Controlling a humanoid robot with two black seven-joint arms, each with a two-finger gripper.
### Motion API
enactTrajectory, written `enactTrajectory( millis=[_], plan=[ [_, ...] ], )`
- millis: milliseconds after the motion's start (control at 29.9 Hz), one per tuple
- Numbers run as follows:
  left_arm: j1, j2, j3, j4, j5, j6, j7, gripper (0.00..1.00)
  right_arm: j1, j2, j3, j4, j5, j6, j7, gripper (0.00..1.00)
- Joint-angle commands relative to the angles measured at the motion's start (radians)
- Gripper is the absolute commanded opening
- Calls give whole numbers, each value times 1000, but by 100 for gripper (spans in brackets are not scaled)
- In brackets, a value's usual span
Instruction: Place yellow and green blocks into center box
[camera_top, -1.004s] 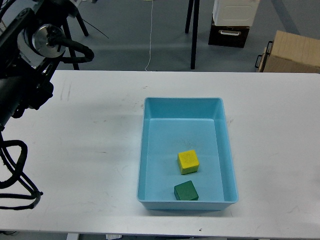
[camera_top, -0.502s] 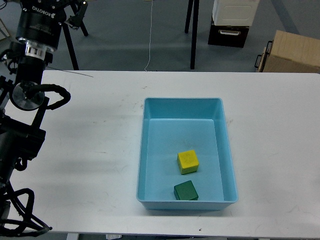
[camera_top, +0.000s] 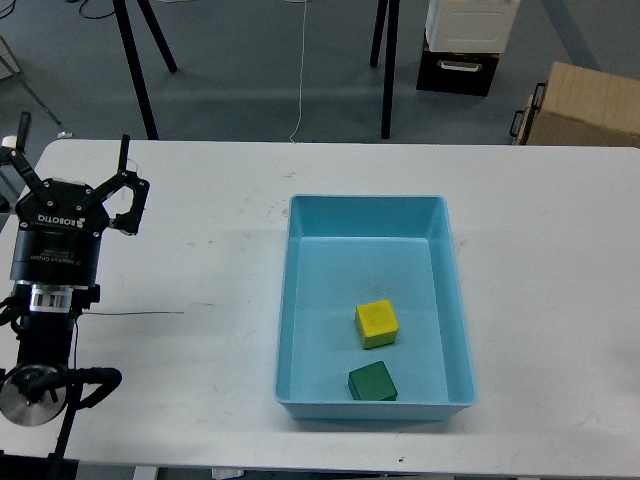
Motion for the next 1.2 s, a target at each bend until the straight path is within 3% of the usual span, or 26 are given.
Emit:
enactTrajectory(
  millis=[0,335,469,636,1171],
  plan=[
    [97,0,56,-35,-40,0,-11,100,-32,6,-4,10,-7,0,-2,99],
    [244,0,196,-36,-43,0,-37,100,-112,7,-44,27,-43,0,-2,99],
    [249,0,205,-32,-42,0,-41,100,-124,9,-52,27,-43,0,-2,99],
    [249,0,190,-32,-48,0,-83,100,-130,9,-50,13,-43,0,-2,99],
    [280,0,204,-30,-47,0,-89,100,-124,50,-26,13,-43,0,2,99]
  ],
)
